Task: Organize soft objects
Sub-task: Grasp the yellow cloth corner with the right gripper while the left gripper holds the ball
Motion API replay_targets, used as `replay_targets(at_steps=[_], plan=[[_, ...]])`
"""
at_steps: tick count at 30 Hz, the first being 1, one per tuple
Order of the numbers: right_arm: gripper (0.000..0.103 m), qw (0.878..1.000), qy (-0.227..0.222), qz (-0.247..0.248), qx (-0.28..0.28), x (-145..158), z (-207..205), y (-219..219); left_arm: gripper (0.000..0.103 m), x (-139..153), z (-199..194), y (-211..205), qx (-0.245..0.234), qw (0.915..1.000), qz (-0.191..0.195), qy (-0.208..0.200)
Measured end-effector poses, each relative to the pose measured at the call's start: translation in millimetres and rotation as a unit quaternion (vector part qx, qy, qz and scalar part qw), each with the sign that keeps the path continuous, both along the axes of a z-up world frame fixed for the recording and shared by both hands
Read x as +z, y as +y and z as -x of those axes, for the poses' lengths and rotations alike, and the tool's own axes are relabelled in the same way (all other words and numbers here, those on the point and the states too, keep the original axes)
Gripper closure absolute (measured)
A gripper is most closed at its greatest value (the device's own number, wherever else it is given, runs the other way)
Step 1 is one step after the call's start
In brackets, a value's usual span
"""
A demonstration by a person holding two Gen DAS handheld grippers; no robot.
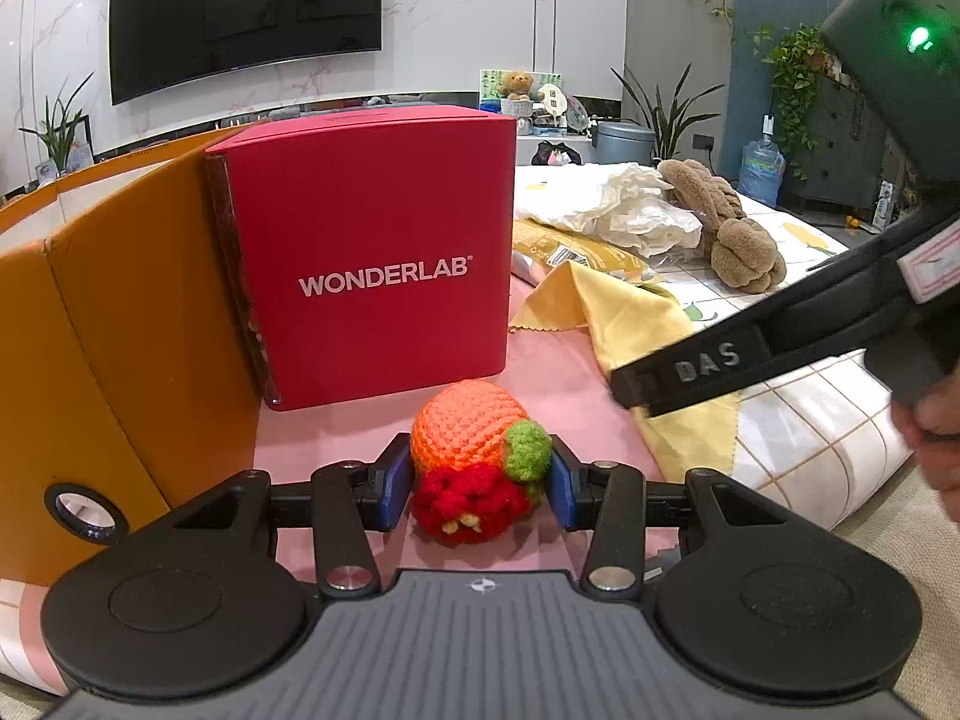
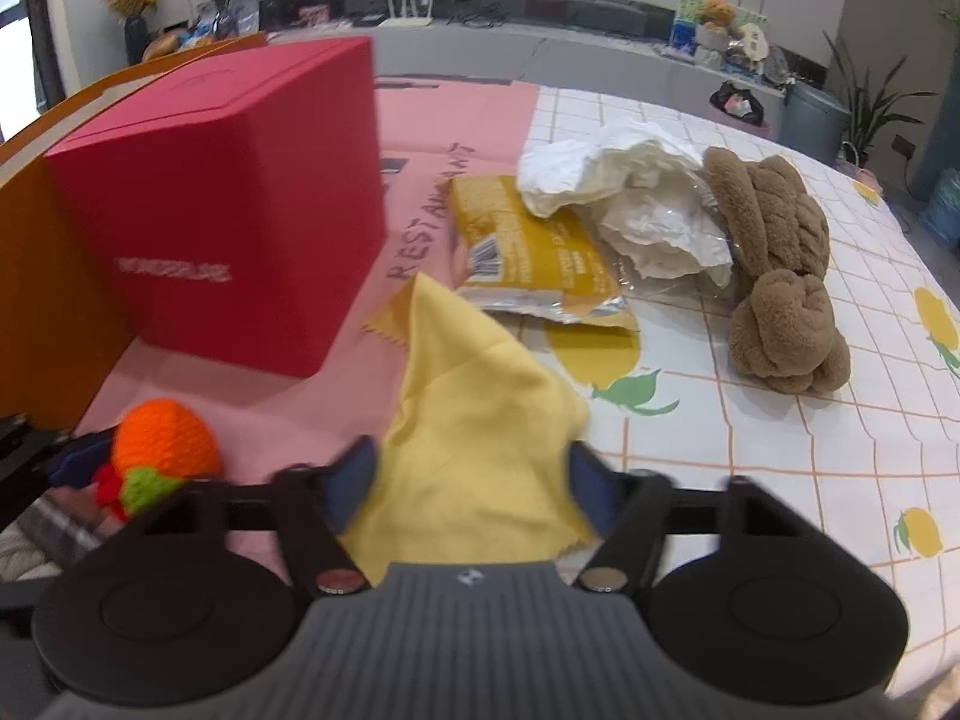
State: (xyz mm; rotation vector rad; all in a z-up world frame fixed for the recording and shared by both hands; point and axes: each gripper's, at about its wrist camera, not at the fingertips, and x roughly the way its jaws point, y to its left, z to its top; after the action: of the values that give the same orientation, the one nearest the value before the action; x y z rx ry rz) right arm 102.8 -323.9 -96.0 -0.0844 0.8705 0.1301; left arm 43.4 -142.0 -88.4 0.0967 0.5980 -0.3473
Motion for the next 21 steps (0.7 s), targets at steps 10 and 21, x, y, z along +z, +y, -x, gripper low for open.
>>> replay_targets(at_steps=[10,21], plan=[[0.099,0.997,0.035,0.065,0.022,8.0,9.5,11.4,0.051,-0.6,-0.2,-0.5,-0.002,1.0,-0.001,-0.003],[0.099,0.998,0.027,0.051,0.005,18.7,16.4,7.7,0.052,0.6,1.3,-1.0,0.001,0.9999,-0.009,-0.004]])
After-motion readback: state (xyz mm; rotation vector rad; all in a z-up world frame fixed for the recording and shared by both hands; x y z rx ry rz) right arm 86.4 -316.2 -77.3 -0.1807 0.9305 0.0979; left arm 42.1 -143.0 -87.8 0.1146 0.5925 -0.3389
